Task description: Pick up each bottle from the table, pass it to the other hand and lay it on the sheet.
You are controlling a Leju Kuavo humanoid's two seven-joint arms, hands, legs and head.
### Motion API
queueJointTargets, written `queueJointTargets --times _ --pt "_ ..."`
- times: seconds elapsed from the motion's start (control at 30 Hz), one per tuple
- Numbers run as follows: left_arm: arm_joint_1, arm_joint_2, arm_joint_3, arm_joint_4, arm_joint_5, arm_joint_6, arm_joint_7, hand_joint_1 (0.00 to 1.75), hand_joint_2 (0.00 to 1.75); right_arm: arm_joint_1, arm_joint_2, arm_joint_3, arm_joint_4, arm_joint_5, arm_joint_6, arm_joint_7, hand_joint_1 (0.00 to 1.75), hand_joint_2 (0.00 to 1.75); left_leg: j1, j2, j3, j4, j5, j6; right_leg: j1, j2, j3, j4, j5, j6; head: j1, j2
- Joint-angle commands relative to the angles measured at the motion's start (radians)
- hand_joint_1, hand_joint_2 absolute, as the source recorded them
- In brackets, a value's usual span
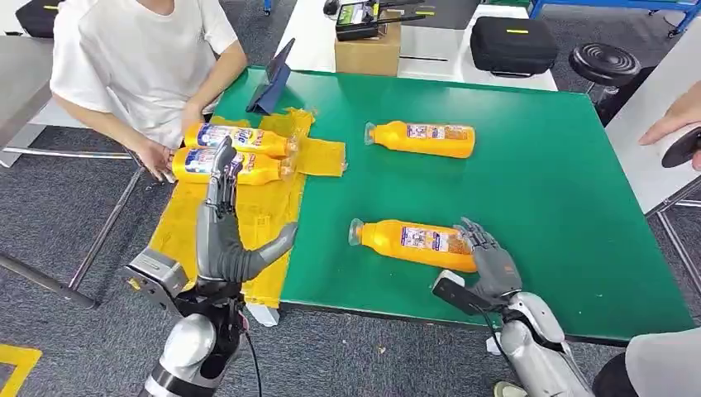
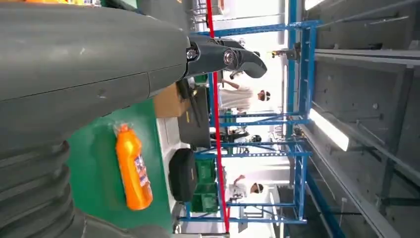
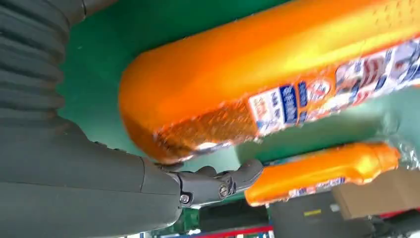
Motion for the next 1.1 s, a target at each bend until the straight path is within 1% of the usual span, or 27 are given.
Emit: queueJointTargets --times 0.03,0.13,0.17,0.27,0.4,0.43,0.5,0.53,0.57,0.6,0.67,0.7,0.73,0.77,0.8,0.83,0.87,1.0,1.03,1.1 --pt "-0.064 0.011 -0.039 0.087 0.009 -0.006 0.016 0.00 1.75 -0.164 0.021 0.117 0.245 0.063 -0.014 0.081 0.00 1.75 0.000 0.003 0.005 0.000 -0.002 -0.001 0.000 0.002 0.004 0.000 -0.001 -0.002 0.000 0.000" --pt "-0.066 0.012 -0.042 0.086 0.009 -0.006 0.018 0.00 1.75 -0.189 0.024 0.131 0.263 0.077 -0.014 0.093 0.00 1.75 0.000 0.002 0.003 0.000 -0.001 -0.001 0.000 0.001 0.003 0.000 -0.001 -0.001 0.000 0.000" --pt "-0.074 0.014 -0.047 0.088 0.014 -0.011 0.027 0.00 1.75 -0.249 0.031 0.178 0.305 0.124 -0.017 0.131 0.00 1.75 0.000 0.003 0.003 0.000 -0.001 -0.001 0.000 0.002 0.002 0.001 0.000 -0.001 0.000 0.000" --pt "-0.077 0.015 -0.049 0.090 0.015 -0.014 0.029 0.00 1.75 -0.261 0.041 0.182 0.316 0.125 -0.004 0.137 0.00 1.75 0.000 0.003 0.005 0.000 -0.002 -0.002 0.000 0.002 0.004 0.001 -0.001 -0.002 0.000 0.000" --pt "-0.081 0.014 -0.048 0.096 0.015 -0.013 0.029 0.00 1.75 -0.258 0.049 0.177 0.331 0.113 0.006 0.139 0.00 1.75 0.000 0.001 0.002 0.000 0.000 0.000 0.000 0.000 0.001 0.000 0.000 -0.001 0.000 0.000" --pt "-0.081 0.014 -0.049 0.096 0.015 -0.013 0.029 0.00 1.75 -0.254 0.050 0.178 0.335 0.113 0.008 0.139 0.00 1.75 0.000 0.002 0.005 0.000 -0.001 -0.001 0.000 0.001 0.004 0.000 -0.002 -0.002 0.000 0.000" --pt "-0.083 0.014 -0.051 0.101 0.015 -0.011 0.029 0.00 1.75 -0.251 0.054 0.167 0.354 0.095 0.019 0.136 0.00 1.75 0.000 0.001 0.003 0.000 0.000 0.000 0.000 0.000 0.002 0.000 0.000 -0.001 0.000 0.000" --pt "-0.084 0.015 -0.052 0.103 0.015 -0.011 0.029 0.00 1.75 -0.252 0.054 0.171 0.361 0.096 0.015 0.134 0.00 1.75 0.000 0.001 0.005 0.000 -0.001 -0.001 0.001 0.000 0.004 0.000 -0.001 -0.002 0.000 0.000" --pt "-0.084 0.015 -0.052 0.103 0.015 -0.011 0.029 0.00 1.75 -0.251 0.055 0.169 0.368 0.092 0.021 0.134 0.00 1.75 0.000 0.001 0.004 0.000 -0.001 0.000 0.000 0.000 0.003 0.000 -0.001 -0.001 0.000 0.000" --pt "-0.086 0.016 -0.052 0.105 0.016 -0.009 0.029 0.00 1.75 -0.253 0.056 0.162 0.384 0.071 0.056 0.128 0.00 1.75 0.000 0.001 0.003 0.000 0.000 0.000 0.000 0.000 0.003 0.000 -0.001 -0.001 0.000 0.000" --pt "-0.087 0.017 -0.052 0.108 0.016 -0.008 0.029 0.00 1.75 -0.251 0.053 0.162 0.389 0.065 0.069 0.126 0.00 1.75 0.000 0.001 0.004 -0.001 0.000 0.000 0.000 0.000 0.003 0.000 -0.001 -0.001 0.000 0.000" --pt "-0.089 0.017 -0.051 0.111 0.017 -0.006 0.029 0.00 1.75 -0.255 0.050 0.163 0.401 0.056 0.109 0.128 0.03 1.75 0.000 0.001 0.006 -0.001 -0.001 -0.001 0.000 -0.001 0.005 0.000 -0.002 -0.002 0.000 0.000" --pt "-0.091 0.016 -0.051 0.116 0.020 -0.007 0.029 0.00 1.75 -0.256 0.048 0.159 0.409 0.042 0.131 0.124 0.17 1.75 0.000 0.000 0.005 -0.001 -0.001 -0.001 0.001 -0.001 0.005 0.000 -0.001 -0.002 0.000 0.000" --pt "-0.094 0.017 -0.053 0.120 0.025 -0.009 0.028 0.00 1.75 -0.259 0.043 0.159 0.420 0.028 0.167 0.123 1.15 1.75 0.000 0.000 0.004 0.000 0.000 -0.001 0.000 -0.001 0.004 0.000 -0.001 -0.002 0.000 0.000" --pt "-0.097 0.017 -0.054 0.126 0.030 -0.012 0.028 0.00 1.75 -0.263 0.036 0.163 0.430 0.023 0.192 0.122 1.66 1.75 0.000 0.000 0.003 -0.001 0.000 0.000 0.001 -0.001 0.003 -0.001 0.000 -0.001 0.000 0.000" --pt "-0.101 0.017 -0.057 0.132 0.034 -0.016 0.027 0.00 1.75 -0.266 0.026 0.167 0.437 0.018 0.219 0.121 1.66 1.75 0.000 0.000 0.006 -0.001 0.000 -0.001 0.001 -0.002 0.005 -0.001 -0.001 -0.002 0.000 0.000" --pt "-0.105 0.016 -0.059 0.138 0.037 -0.017 0.026 0.00 1.75 -0.268 0.021 0.170 0.444 0.010 0.238 0.118 1.73 1.75 0.000 0.000 0.006 -0.001 0.000 0.000 0.001 -0.002 0.005 -0.001 -0.001 -0.002 0.000 0.000" --pt "-0.109 0.018 -0.064 0.146 0.047 -0.022 0.026 0.00 1.75 -0.279 0.008 0.177 0.461 -0.006 0.291 0.143 1.75 1.75 0.000 0.000 0.010 -0.001 0.000 0.000 0.001 -0.002 0.008 -0.002 0.000 -0.001 0.000 0.000" --pt "-0.109 0.018 -0.064 0.147 0.052 -0.025 0.028 0.00 1.75 -0.280 0.007 0.176 0.464 -0.008 0.296 0.152 1.75 1.75 0.000 -0.001 0.012 -0.001 0.000 -0.001 0.001 -0.004 0.011 -0.002 -0.001 -0.002 0.000 0.000" --pt "-0.112 0.023 -0.067 0.153 0.073 -0.047 0.039 0.00 1.75 -0.283 0.003 0.180 0.473 -0.010 0.316 0.177 1.75 1.75 0.001 0.000 0.011 -0.001 0.000 0.000 0.001 -0.002 0.010 -0.002 0.000 -0.001 0.000 0.000"
